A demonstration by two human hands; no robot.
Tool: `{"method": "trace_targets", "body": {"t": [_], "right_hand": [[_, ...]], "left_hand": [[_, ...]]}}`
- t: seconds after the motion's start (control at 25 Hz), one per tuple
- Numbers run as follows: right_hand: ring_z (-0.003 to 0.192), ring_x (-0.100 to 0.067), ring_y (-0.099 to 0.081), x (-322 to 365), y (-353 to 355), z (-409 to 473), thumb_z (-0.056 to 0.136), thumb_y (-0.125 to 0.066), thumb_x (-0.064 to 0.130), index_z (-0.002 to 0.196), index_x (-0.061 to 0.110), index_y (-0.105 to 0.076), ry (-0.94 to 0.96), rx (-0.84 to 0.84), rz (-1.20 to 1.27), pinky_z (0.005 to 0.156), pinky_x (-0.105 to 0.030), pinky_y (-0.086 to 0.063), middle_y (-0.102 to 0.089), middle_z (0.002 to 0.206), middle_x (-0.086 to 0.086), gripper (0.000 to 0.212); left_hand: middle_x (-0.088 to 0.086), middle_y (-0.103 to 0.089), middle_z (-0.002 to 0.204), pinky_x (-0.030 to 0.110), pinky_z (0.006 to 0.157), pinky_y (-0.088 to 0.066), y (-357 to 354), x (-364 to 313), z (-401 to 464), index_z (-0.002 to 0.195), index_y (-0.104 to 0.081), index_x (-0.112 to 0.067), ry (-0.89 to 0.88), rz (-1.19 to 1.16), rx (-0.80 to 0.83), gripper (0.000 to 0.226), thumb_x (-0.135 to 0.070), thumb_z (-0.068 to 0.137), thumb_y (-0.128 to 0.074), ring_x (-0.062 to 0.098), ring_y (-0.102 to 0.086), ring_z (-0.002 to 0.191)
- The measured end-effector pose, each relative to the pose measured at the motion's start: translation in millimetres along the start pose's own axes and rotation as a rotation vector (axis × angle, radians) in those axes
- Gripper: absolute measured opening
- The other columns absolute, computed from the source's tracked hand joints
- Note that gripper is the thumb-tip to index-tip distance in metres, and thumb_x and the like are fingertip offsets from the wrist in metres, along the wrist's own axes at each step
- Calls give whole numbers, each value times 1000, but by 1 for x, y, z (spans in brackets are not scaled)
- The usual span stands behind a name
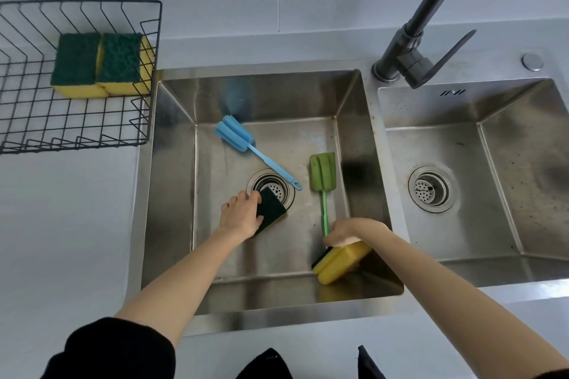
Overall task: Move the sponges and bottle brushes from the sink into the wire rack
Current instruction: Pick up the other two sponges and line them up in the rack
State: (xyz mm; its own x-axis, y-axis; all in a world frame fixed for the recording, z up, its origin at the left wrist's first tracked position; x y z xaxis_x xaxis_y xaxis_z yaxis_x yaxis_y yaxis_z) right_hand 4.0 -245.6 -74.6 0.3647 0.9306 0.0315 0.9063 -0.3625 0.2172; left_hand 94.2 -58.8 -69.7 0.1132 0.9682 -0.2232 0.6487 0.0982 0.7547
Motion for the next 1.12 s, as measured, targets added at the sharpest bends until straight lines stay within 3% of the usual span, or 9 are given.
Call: {"method": "trace_targets", "body": {"t": [0.12,0.24,0.32,0.44,0.56,0.76,0.96,1.12], "right_hand": [[130,-30,-42,-4,-1,-2,89,-47,43,139,10,-38,-4,13,-72,107,-39,-38,-43,144,-10,60],[110,-27,-53,0,2,-6,87,-59,38,128,4,-49,55,-34,-38,88,-31,-44,-54,131,-12,54],[108,-27,-55,3,6,-8,85,-63,36,125,2,-51,82,-54,-11,81,-29,-41,-57,127,-13,54],[110,-29,-57,7,15,-11,84,-65,30,122,0,-54,116,-109,65,82,-29,-42,-59,125,-16,49],[97,-23,-55,12,25,-16,85,-64,28,118,1,-55,133,-189,154,78,-28,-42,-61,122,-17,44],[111,-25,-56,16,44,-37,91,-57,23,123,4,-48,163,-362,391,91,-30,-45,-57,126,-15,39],[116,-27,-54,17,53,-59,91,-56,22,123,5,-46,215,-477,602,83,-30,-43,-56,128,-15,38],[99,-21,-50,22,59,-80,92,-55,23,125,6,-46,257,-559,707,78,-28,-39,-55,128,-15,39]], "left_hand": [[16,-47,127,43,93,-44,-10,8,-6,126,-36,-12,40,-98,10,48,-22,85,-59,32,-52,113],[18,-44,131,44,95,-47,-17,19,-8,130,-31,-7,130,-271,37,62,-22,80,-66,34,-51,115],[17,-46,129,40,91,-47,-21,22,-9,126,-36,-5,169,-351,60,58,-22,80,-66,33,-52,114],[18,-53,123,34,81,-44,-22,25,-11,119,-41,-6,189,-446,72,46,-20,82,-64,31,-56,108],[17,-56,122,37,89,-46,-18,30,-16,120,-43,-7,213,-511,66,43,-20,84,-61,31,-56,110],[19,-58,119,40,92,-46,7,33,-30,117,-45,-4,212,-694,-22,35,-16,86,-58,34,-56,110],[10,-52,110,39,93,-46,38,21,-48,120,-43,-6,134,-806,-92,35,-17,89,-54,26,-53,103],[10,-52,112,39,93,-47,59,21,-66,120,-43,-8,108,-888,-148,33,-18,90,-52,23,-51,99]]}}
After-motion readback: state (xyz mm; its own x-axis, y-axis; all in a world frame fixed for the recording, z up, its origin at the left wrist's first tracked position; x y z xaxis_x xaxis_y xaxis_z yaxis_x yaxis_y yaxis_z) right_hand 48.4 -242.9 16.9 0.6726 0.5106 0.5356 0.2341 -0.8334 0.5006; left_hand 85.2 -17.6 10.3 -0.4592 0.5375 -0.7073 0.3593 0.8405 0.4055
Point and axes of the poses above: each hand's wrist, its own z-axis towards the middle knuckle, its own y-axis out of the back of the hand, x = y × z, the point moved 9 cm from there along z, towards the middle knuckle
